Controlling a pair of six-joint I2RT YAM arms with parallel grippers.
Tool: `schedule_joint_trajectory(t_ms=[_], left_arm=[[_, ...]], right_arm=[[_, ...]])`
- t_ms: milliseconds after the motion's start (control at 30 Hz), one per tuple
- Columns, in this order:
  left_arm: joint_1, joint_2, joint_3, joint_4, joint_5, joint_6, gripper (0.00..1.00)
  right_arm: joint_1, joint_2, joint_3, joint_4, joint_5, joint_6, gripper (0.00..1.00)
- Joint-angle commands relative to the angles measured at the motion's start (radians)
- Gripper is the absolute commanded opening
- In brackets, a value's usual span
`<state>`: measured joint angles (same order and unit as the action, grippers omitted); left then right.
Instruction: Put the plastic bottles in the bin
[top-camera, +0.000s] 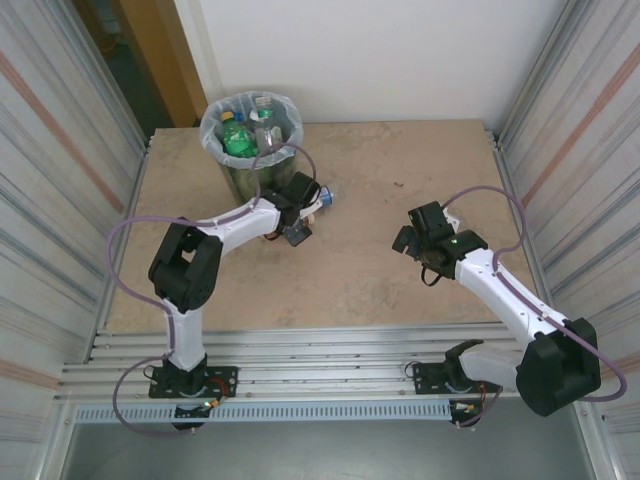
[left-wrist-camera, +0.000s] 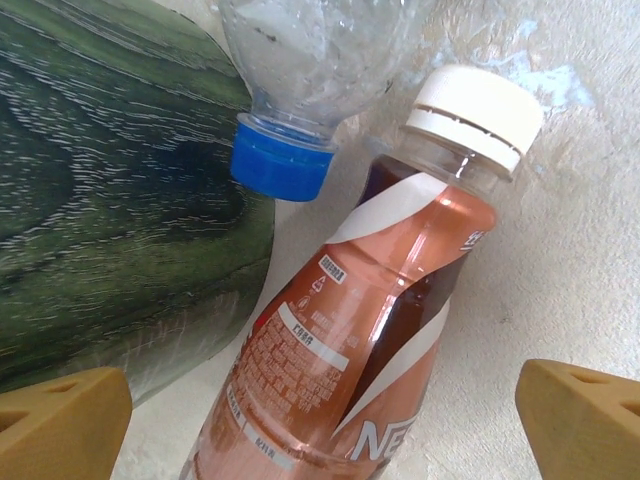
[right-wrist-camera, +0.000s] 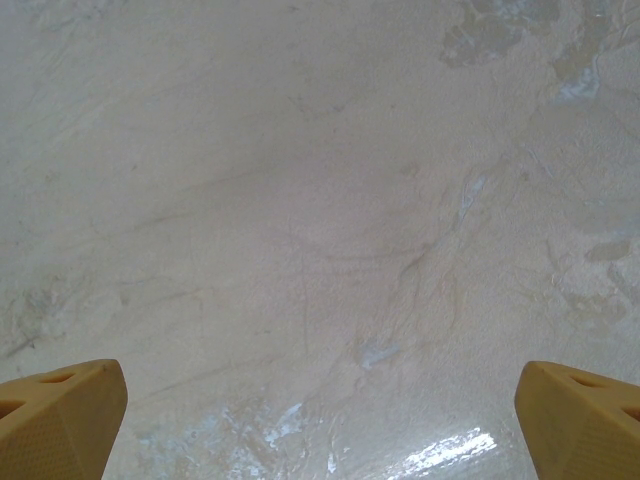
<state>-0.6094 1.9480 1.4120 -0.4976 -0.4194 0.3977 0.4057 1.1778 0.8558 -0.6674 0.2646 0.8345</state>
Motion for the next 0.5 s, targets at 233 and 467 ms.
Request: schedule_joint_trajectory(t_ms=[233, 467], left_arm=[[0.011, 0.053, 0.025, -0.016, 0.014, 0.013, 0.95], [0.012, 0.076, 0.023, -0.036, 0.013, 0.003, 0.9]], right_arm=[[0.005, 0.007, 0.012, -0.026, 0.021, 0.02, 0.98], [0.005, 0.004, 0.006, -0.024, 0.022, 0.021, 0.98]])
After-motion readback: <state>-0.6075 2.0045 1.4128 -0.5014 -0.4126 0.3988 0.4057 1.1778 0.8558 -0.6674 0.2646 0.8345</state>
